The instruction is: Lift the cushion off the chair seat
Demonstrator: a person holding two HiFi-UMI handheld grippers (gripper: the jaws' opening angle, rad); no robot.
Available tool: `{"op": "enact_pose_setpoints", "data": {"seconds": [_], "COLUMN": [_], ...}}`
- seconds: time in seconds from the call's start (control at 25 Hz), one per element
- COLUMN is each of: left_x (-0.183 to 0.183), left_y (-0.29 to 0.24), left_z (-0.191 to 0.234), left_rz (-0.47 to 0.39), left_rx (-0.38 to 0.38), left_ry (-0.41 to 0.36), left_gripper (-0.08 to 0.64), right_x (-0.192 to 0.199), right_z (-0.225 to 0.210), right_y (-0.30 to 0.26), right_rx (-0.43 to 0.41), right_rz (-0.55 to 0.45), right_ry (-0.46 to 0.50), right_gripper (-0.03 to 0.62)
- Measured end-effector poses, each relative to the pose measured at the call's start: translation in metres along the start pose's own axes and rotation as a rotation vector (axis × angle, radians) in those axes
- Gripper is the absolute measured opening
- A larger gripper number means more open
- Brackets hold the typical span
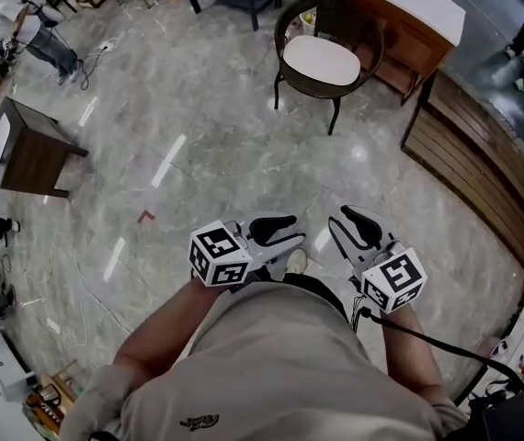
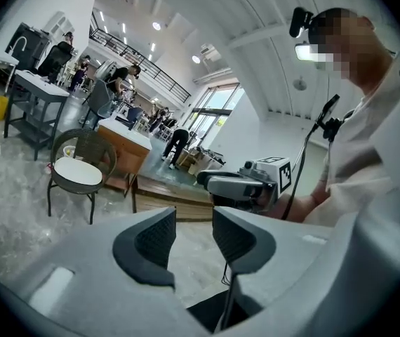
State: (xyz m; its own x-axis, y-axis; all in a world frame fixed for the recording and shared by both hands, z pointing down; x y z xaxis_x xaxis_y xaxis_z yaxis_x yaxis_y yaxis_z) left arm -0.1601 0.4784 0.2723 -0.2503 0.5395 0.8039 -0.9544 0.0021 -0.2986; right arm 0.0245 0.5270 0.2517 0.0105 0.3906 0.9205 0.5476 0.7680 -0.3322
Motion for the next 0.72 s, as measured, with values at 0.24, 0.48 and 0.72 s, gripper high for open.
{"op": "enact_pose_setpoints", "data": {"seconds": [0.24, 0.48, 0.72], "left_x": [-0.023, -0.051, -0.113], "left_y": [-0.029, -0.047, -0.065], "left_z": [0.032, 0.1, 0.195], "left_rz": [0.0, -0.009, -0.03], "left_rx": [0.019, 0.051, 0.081], "left_ry": [0.011, 0.068, 0.11], "left_gripper": [0.147, 0.147, 0.147], "right_x": [-0.005, -0.021, -0.066], "right_z": [-0.042, -0.084, -0.143], "right_y": [-0.021, -0.06, -0.119], "right_rx": [0.004, 0.048, 0.111], "right_rz": [-0.004, 0.025, 0.054], "right_ry": [-0.032, -0.045, -0.058], "right_gripper": [0.126, 0.126, 0.126]}}
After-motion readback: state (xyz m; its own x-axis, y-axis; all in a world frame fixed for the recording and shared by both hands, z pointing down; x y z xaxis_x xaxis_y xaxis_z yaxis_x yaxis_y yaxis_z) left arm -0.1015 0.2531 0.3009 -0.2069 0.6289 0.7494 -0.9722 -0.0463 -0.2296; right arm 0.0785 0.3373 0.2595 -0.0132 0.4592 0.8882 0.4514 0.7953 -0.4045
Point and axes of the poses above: the fingertips, and each gripper's own axes: y backward along the fingers, z to its left, x out of its underside, the point moved 8 cm from there along y, backward along the fingers
